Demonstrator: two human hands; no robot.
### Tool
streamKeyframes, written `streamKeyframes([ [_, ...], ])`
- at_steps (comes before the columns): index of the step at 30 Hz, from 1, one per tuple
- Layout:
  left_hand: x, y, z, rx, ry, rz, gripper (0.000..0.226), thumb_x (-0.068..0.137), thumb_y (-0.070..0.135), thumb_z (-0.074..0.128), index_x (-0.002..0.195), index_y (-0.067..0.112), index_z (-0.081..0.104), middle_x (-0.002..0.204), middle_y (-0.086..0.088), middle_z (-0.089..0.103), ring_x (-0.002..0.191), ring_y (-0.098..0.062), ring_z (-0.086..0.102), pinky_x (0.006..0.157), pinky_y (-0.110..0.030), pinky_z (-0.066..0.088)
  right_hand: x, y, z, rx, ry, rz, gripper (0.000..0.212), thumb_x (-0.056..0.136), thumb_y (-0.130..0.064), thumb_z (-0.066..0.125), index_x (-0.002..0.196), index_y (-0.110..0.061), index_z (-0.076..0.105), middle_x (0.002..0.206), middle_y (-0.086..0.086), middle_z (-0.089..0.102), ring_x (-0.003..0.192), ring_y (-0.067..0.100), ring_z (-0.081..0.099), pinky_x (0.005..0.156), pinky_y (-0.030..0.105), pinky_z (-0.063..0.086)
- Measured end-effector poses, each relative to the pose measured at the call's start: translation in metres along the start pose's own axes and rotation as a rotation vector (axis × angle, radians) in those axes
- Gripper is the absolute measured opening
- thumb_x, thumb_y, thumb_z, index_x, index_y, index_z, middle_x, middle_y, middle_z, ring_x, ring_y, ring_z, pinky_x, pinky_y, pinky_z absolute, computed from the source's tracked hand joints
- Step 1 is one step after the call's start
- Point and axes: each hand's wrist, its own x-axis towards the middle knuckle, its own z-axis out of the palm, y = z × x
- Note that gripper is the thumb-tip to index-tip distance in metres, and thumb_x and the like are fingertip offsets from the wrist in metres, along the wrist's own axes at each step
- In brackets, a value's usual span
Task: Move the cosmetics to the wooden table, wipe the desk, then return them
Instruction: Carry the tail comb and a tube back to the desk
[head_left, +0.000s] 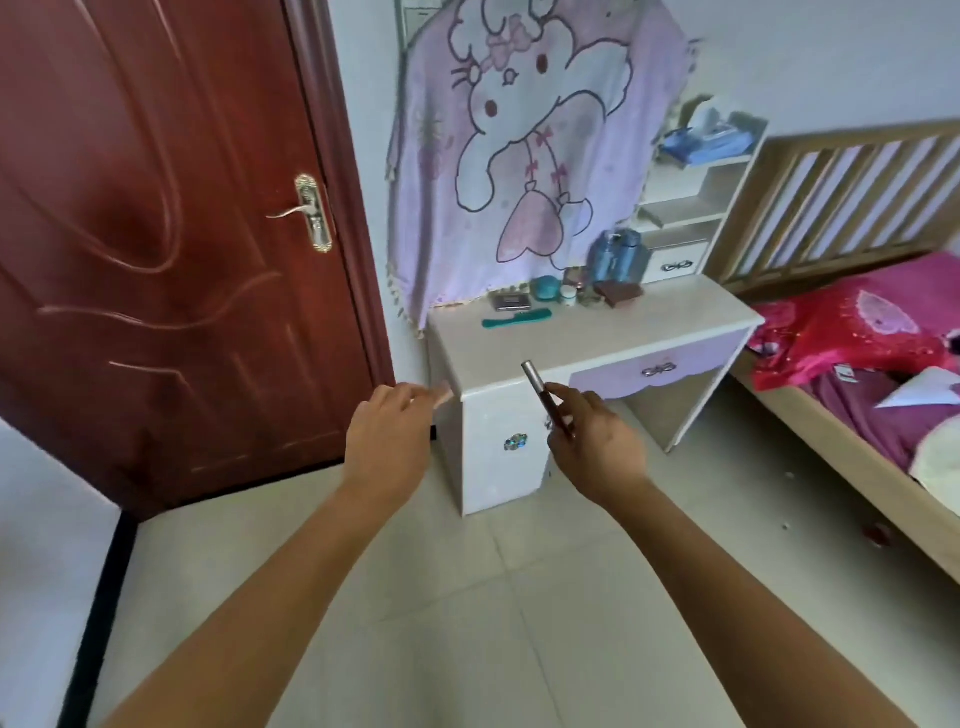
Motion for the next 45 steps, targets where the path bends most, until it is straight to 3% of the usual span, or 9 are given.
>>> streamKeyframes([
  [5,0.08,0.065,0.051,-0.057,-0.025,0.074,0.046,0.082,-0.004,0.064,0.123,0.017,0.066,0.101,-0.005,0.068,0.085,-0.032,0.058,0.069,-0.041,0.051,0.049,0.091,-0.043,-0.034,0.025,0.104,0.051,0.09,-0.026,0.057,0.139,-0.035,0.046,0.118,-0.003,0.062,0.095,0.025,0.066,0.071,0.04,0.057],
  [11,0.166,0.089,0.131,-0.12,-0.079,0.121,0.035,0.091,0.009,0.057,0.125,0.019,0.058,0.105,-0.002,0.063,0.091,-0.028,0.056,0.06,-0.036,0.047,0.118,0.164,-0.042,-0.035,0.048,0.215,0.053,0.089,-0.024,0.056,0.139,-0.037,0.044,0.12,-0.003,0.063,0.095,0.026,0.067,0.074,0.043,0.058],
  [14,0.221,0.094,0.175,-0.154,-0.09,0.153,0.031,0.094,0.014,0.056,0.124,0.019,0.056,0.108,-0.002,0.063,0.094,-0.027,0.056,0.061,-0.033,0.043,0.163,0.193,-0.035,-0.089,0.041,0.23,0.052,0.09,-0.023,0.056,0.139,-0.037,0.044,0.118,-0.004,0.062,0.091,0.024,0.067,0.071,0.04,0.058],
  [18,0.309,0.104,0.217,-0.24,-0.099,0.136,0.032,0.095,0.018,0.059,0.127,0.016,0.057,0.11,-0.008,0.067,0.095,-0.029,0.062,0.068,-0.034,0.049,0.242,0.226,-0.041,-0.141,0.053,0.292,0.052,0.088,-0.022,0.058,0.137,-0.035,0.048,0.116,-0.005,0.062,0.092,0.021,0.067,0.069,0.033,0.055],
  [27,0.472,0.122,0.297,-0.286,-0.117,0.199,0.015,0.094,0.025,0.057,0.107,0.019,0.058,0.088,-0.001,0.065,0.079,-0.026,0.059,0.058,-0.029,0.035,0.372,0.295,-0.048,-0.153,0.089,0.342,0.054,0.087,-0.015,0.056,0.138,-0.029,0.049,0.114,-0.001,0.062,0.091,0.026,0.066,0.071,0.043,0.056],
  [31,0.499,0.119,0.35,-0.255,-0.193,0.098,0.016,0.092,0.025,0.06,0.108,0.023,0.058,0.092,-0.001,0.065,0.084,-0.026,0.061,0.061,-0.034,0.044,0.417,0.336,-0.026,-0.137,0.052,0.358,0.053,0.087,-0.018,0.056,0.138,-0.032,0.049,0.114,-0.004,0.061,0.092,0.024,0.066,0.072,0.039,0.056],
  [38,0.494,0.101,0.44,-0.063,-0.423,-0.076,0.021,0.097,0.029,0.052,0.118,0.028,0.054,0.102,0.003,0.066,0.09,-0.02,0.063,0.072,-0.037,0.052,0.504,0.41,0.043,-0.117,-0.218,0.275,0.051,0.088,-0.022,0.053,0.136,-0.036,0.048,0.117,-0.006,0.06,0.099,0.024,0.065,0.081,0.037,0.054],
  [41,0.495,0.092,0.457,-0.018,-0.43,-0.226,0.017,0.097,0.026,0.051,0.112,0.026,0.06,0.104,0.003,0.067,0.092,-0.02,0.063,0.071,-0.036,0.051,0.54,0.426,0.063,-0.075,-0.336,0.186,0.05,0.088,-0.018,0.052,0.134,-0.037,0.048,0.121,-0.006,0.058,0.105,0.026,0.063,0.085,0.039,0.052],
  [45,0.502,0.083,0.471,0.096,-0.394,-0.379,0.024,0.099,0.028,0.049,0.116,0.028,0.066,0.106,0.0,0.069,0.093,-0.021,0.064,0.069,-0.034,0.048,0.582,0.438,0.09,-0.089,-0.498,0.03,0.046,0.09,-0.02,0.049,0.134,-0.034,0.05,0.127,-0.004,0.058,0.099,0.028,0.064,0.08,0.036,0.052],
])
